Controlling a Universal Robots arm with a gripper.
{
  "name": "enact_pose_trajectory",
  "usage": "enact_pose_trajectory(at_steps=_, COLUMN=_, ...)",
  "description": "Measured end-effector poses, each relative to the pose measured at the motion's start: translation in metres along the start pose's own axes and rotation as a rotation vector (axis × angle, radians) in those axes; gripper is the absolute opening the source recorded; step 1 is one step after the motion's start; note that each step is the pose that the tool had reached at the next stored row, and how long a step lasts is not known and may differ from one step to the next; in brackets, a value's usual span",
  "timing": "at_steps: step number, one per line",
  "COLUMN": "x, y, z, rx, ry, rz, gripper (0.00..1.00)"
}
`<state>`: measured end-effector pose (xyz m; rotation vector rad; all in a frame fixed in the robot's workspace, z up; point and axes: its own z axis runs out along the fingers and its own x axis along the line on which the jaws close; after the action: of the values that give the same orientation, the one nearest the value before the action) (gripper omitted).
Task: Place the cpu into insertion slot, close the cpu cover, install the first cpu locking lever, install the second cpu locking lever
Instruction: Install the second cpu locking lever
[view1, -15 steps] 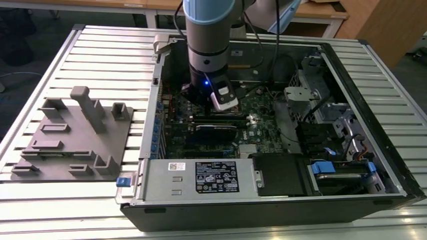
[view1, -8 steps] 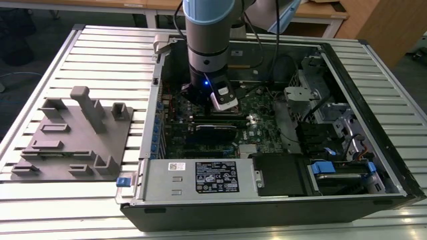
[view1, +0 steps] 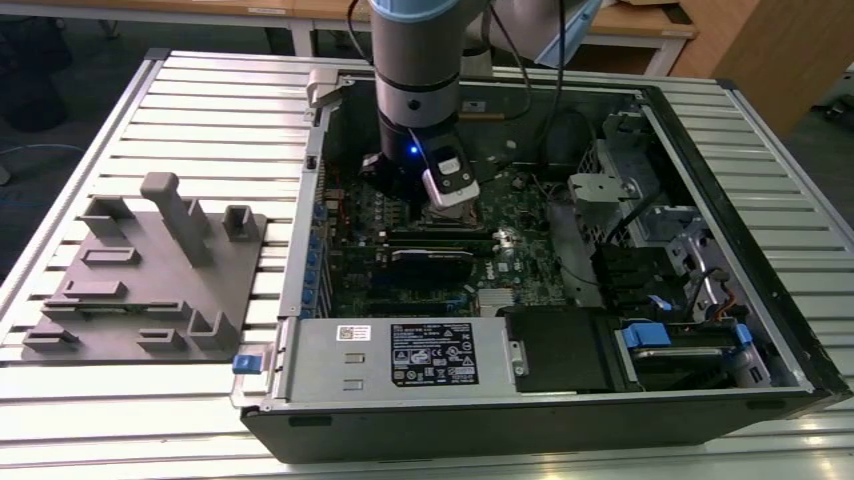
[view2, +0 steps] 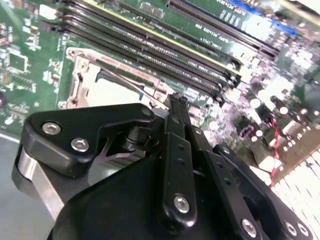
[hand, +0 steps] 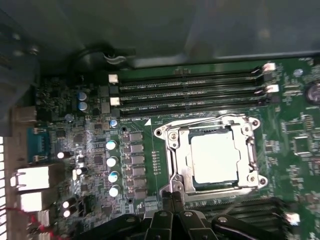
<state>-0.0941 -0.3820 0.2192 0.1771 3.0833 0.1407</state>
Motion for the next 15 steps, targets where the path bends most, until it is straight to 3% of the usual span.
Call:
enact_pose_trajectory(at_steps=6, x=-0.0007, y=0.0014, z=-0.0151, rx=0.0000, ry=0.0000, rz=0.000, gripper=0.11)
enact_pose_trajectory(at_steps=15, x=-0.0013, y=0.0026, z=-0.0280, rx=0.0000, ry=0.0000, rz=0.000, gripper=0.11)
